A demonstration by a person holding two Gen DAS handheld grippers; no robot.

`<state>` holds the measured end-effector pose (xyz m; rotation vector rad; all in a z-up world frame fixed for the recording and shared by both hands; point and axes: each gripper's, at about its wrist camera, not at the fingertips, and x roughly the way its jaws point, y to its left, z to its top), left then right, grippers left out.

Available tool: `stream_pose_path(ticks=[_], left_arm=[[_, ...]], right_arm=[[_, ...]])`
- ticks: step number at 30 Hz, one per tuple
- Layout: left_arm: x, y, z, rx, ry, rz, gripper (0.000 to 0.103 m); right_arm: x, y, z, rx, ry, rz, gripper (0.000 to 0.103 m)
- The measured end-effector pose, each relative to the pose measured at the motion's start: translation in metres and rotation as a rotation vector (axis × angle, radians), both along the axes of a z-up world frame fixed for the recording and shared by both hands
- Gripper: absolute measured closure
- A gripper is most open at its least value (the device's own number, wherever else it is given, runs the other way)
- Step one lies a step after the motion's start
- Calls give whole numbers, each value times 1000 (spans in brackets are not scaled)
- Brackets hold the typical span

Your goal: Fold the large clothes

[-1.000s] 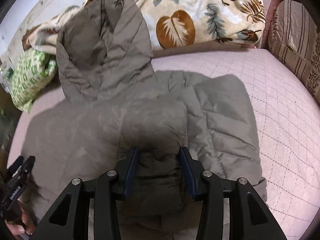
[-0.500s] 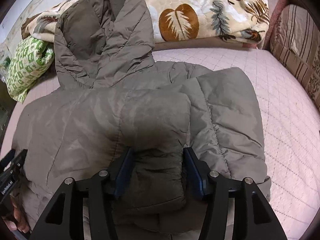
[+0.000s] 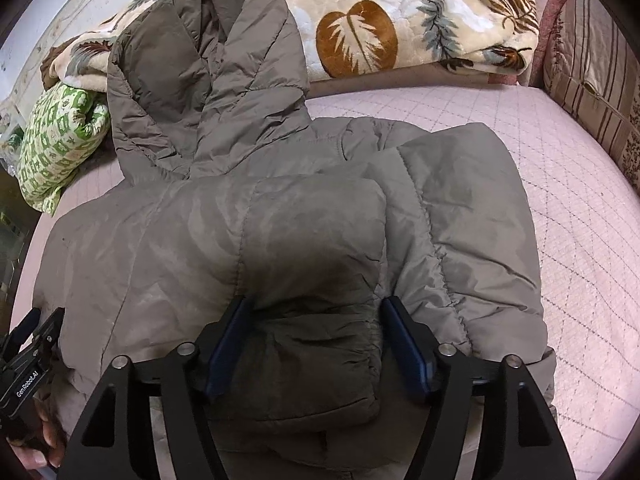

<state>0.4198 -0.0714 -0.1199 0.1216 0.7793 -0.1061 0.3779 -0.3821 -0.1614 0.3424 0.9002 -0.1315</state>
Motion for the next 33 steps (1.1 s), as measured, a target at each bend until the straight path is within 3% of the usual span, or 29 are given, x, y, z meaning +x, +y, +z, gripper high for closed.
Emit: stream_pose_path(ticks=[6,14,23,28,33], left_arm=[[-1,0,1,8,-3,2,12],[-22,0,27,8,-62,-2,13],[-108,7,95,-28,-259,14,13],[-150,12,102,-18,-298,33,13],[-153,10,93,-41,-254,10,13]], right_arm=[[-4,-2,7,13,1,-19,29],[-33,14,52,-34,-91,-8,29],[-106,52,110,-21,-260,58,29],[-153,72,109,-56,-309,84,26],[-172,80,95,-68,-259,91,26]])
